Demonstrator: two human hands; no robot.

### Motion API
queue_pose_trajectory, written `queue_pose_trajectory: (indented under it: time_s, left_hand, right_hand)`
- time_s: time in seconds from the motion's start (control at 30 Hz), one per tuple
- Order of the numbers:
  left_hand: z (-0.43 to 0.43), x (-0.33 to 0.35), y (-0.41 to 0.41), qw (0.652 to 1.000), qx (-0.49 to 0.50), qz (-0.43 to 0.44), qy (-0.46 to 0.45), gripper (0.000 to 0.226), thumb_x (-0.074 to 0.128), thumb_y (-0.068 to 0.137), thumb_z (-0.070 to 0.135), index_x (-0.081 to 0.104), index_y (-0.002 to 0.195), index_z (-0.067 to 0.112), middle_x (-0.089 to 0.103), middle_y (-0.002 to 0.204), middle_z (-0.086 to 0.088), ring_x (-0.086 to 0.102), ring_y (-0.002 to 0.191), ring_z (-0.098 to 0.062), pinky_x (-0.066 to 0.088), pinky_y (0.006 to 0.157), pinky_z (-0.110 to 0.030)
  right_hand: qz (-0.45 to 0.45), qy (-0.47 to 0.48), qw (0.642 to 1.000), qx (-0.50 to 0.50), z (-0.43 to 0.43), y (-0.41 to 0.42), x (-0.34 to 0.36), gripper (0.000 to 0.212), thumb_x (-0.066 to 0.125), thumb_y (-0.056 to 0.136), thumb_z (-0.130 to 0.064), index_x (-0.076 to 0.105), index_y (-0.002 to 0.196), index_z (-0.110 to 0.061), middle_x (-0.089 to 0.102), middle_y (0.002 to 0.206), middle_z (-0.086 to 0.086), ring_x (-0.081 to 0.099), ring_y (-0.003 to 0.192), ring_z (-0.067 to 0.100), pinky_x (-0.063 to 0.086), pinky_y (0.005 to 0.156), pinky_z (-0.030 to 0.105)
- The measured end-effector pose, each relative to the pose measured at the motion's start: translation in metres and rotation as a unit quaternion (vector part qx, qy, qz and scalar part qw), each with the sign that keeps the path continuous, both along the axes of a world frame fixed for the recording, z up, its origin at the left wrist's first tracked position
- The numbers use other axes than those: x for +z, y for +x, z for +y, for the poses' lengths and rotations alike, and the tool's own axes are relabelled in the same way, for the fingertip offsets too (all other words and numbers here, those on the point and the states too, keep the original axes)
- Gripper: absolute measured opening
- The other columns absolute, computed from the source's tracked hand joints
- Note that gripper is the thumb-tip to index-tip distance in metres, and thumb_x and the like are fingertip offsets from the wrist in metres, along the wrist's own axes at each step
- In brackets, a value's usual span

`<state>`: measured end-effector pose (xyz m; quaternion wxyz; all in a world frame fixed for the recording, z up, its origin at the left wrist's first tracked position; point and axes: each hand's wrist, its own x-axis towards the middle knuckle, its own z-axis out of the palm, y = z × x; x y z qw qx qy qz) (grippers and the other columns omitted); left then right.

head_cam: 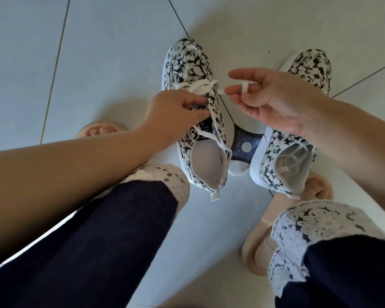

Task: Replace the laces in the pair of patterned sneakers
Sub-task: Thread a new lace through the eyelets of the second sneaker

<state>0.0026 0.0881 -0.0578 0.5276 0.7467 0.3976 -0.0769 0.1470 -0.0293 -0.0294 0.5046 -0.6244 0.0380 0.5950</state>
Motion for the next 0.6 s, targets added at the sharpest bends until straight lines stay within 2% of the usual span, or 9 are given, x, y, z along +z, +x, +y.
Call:
queue_pose_trajectory:
  time_s: [0.13, 0.27, 0.43, 0.5, 0.6]
  left_hand:
    - [-0.002, 0.000, 0.001, 1.000, 0.018, 0.001, -0.020, 0.026, 0.071, 0.078, 0.024, 0.069, 0.104, 0.024, 0.060, 0.080, 0.017, 0.050, 0.063, 0.006, 0.039, 0.064, -0.005]
    - [-0.003, 0.000, -0.001, 0.999, 0.024, -0.010, -0.022, 0.028, 0.071, 0.079, 0.024, 0.068, 0.106, 0.025, 0.053, 0.068, 0.018, 0.047, 0.059, 0.003, 0.039, 0.064, -0.010]
    - [-0.007, -0.001, -0.003, 0.999, 0.032, -0.025, -0.017, 0.017, 0.071, 0.078, 0.026, 0.067, 0.093, 0.032, 0.047, 0.059, 0.010, 0.042, 0.056, -0.008, 0.042, 0.062, -0.023]
    - [-0.008, -0.002, -0.003, 0.999, 0.038, -0.028, -0.012, 0.016, 0.071, 0.077, 0.026, 0.065, 0.090, 0.034, 0.046, 0.059, 0.011, 0.040, 0.054, -0.007, 0.041, 0.059, -0.023]
    - [-0.009, -0.002, -0.001, 0.999, 0.039, -0.026, -0.006, 0.016, 0.071, 0.077, 0.027, 0.066, 0.092, 0.032, 0.045, 0.058, 0.012, 0.040, 0.054, -0.006, 0.039, 0.059, -0.022]
  right_hand:
    - [-0.033, -0.003, 0.999, -0.041, 0.004, -0.009, -0.007, 0.038, 0.045, 0.085, 0.017, 0.058, 0.111, -0.008, 0.065, 0.085, 0.008, 0.068, 0.074, 0.011, 0.056, 0.073, 0.020]
    - [-0.051, -0.020, 0.996, -0.070, 0.008, -0.017, -0.014, 0.038, 0.049, 0.085, 0.012, 0.058, 0.113, -0.013, 0.068, 0.084, 0.000, 0.065, 0.076, 0.008, 0.047, 0.068, 0.019]
    - [-0.016, -0.002, 0.988, -0.155, 0.010, -0.022, -0.018, 0.040, 0.048, 0.084, 0.018, 0.054, 0.117, -0.004, 0.063, 0.089, 0.011, 0.064, 0.076, 0.014, 0.057, 0.073, 0.023]
    - [-0.029, -0.001, 0.987, -0.155, 0.011, -0.023, -0.019, 0.038, 0.050, 0.083, 0.018, 0.053, 0.116, -0.002, 0.061, 0.089, 0.012, 0.065, 0.075, 0.014, 0.057, 0.071, 0.021]
    - [-0.082, -0.005, 0.992, -0.097, 0.010, -0.025, -0.021, 0.037, 0.054, 0.080, 0.018, 0.054, 0.110, -0.003, 0.060, 0.086, 0.010, 0.065, 0.075, 0.015, 0.056, 0.070, 0.021]
